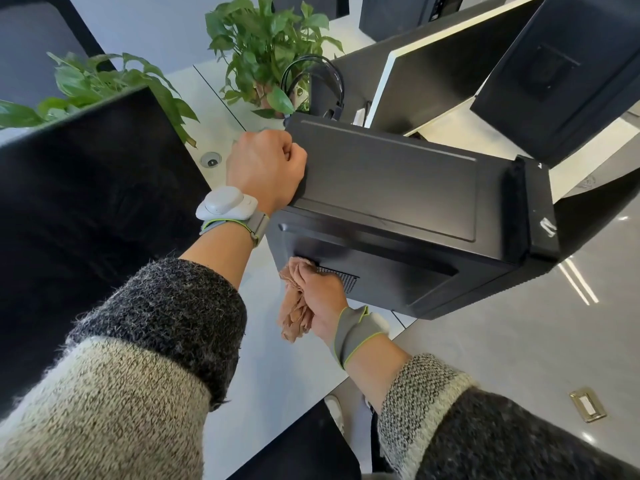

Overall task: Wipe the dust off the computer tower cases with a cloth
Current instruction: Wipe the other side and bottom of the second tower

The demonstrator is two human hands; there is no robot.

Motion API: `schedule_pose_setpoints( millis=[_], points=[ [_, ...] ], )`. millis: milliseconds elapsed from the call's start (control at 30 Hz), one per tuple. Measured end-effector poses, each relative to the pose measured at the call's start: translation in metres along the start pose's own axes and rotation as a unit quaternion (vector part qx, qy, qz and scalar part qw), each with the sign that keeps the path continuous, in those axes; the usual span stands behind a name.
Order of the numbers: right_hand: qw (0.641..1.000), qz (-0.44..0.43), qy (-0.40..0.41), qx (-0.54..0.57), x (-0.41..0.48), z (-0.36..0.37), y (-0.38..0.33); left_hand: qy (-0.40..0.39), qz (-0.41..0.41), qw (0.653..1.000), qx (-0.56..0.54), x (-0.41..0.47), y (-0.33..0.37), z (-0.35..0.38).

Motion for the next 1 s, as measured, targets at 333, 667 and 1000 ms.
schedule_pose_setpoints(
  millis=[333, 667, 1000],
  points=[
    [0.998, -0.057, 0.014, -0.013, -0.002, -0.017, -0.005, -0.002, 0.008, 1.000, 0.001, 0.001, 0.000, 0.001],
    [0.996, -0.075, -0.028, -0.032, 0.001, -0.009, -0.012, -0.002, 0.004, 1.000, 0.003, 0.001, 0.000, 0.000],
    [0.994, -0.096, -0.021, -0.052, -0.007, -0.013, -0.017, 0.001, -0.005, 1.000, 0.011, 0.000, 0.001, -0.003]
  ],
)
Point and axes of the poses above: each hand's wrist, its own x-axis towards the middle knuckle, its own z-axis out of the palm, y = z × x, the point moved 6 cm from there along x, towards the middle knuckle, and after that the axes turned 15 degrees about x, right-handed, at the moved point
